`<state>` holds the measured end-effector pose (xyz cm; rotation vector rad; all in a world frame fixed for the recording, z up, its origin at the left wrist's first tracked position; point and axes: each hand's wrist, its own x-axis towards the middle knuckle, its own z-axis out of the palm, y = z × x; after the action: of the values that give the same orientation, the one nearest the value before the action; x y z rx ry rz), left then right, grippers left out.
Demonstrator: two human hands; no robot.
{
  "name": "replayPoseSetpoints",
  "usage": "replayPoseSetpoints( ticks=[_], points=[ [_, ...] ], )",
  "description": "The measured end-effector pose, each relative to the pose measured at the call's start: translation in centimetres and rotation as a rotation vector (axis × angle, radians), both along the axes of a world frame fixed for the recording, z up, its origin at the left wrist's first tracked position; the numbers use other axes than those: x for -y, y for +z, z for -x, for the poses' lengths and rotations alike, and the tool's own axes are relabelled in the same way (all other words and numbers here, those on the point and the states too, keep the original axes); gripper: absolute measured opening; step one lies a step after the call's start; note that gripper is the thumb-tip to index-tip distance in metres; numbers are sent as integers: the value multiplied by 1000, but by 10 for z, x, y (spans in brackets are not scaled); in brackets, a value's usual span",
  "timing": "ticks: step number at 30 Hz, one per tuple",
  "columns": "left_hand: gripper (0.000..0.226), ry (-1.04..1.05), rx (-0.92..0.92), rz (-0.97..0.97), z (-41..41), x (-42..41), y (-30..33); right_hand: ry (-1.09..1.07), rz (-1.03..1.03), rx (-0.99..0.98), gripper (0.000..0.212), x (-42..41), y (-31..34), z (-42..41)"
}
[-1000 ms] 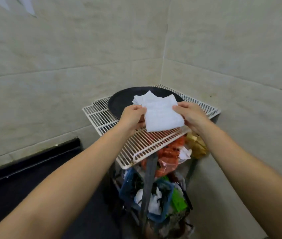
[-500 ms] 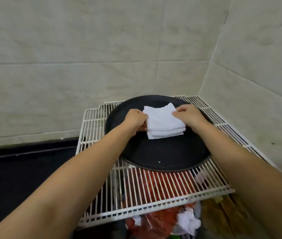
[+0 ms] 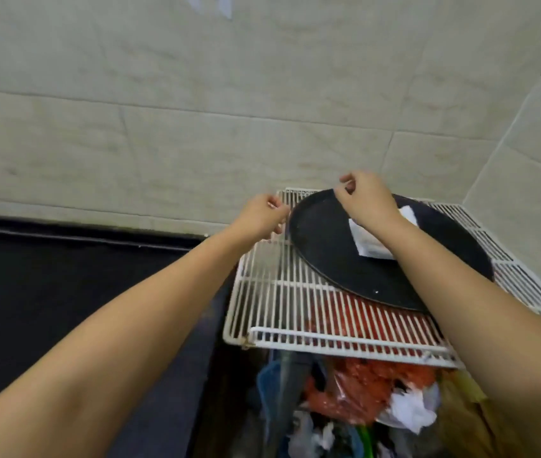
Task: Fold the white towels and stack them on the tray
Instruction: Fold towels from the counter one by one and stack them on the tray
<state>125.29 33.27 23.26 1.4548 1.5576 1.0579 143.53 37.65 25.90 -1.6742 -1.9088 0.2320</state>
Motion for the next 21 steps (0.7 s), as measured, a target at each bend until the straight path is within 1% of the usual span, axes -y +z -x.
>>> replayPoseSetpoints(
  ticks=[3,5,6,9,11,15,19,21],
  points=[
    [19,73,-121,-86,96,67,6,201,-43,60,32,38,-5,109],
    [9,149,-247,-94,168,123,2,369,-77,75,32,78,-18,190],
    [4,193,-324,-83,204,154,-3,457,-90,83,33,101,-27,229],
    [16,337,-569,2,307,252,-19,688,-112,157,39,180,-58,345],
    [18,431,-646,86,365,320,-34,813,-115,244,42,237,-80,416],
    [21,652,-644,289,461,443,-65,1041,-113,382,45,339,-120,535],
    [22,870,-529,367,530,540,-95,1223,-122,511,46,406,-151,625],
    [22,934,-494,409,560,576,-107,1283,-120,565,45,428,-162,666]
  ],
)
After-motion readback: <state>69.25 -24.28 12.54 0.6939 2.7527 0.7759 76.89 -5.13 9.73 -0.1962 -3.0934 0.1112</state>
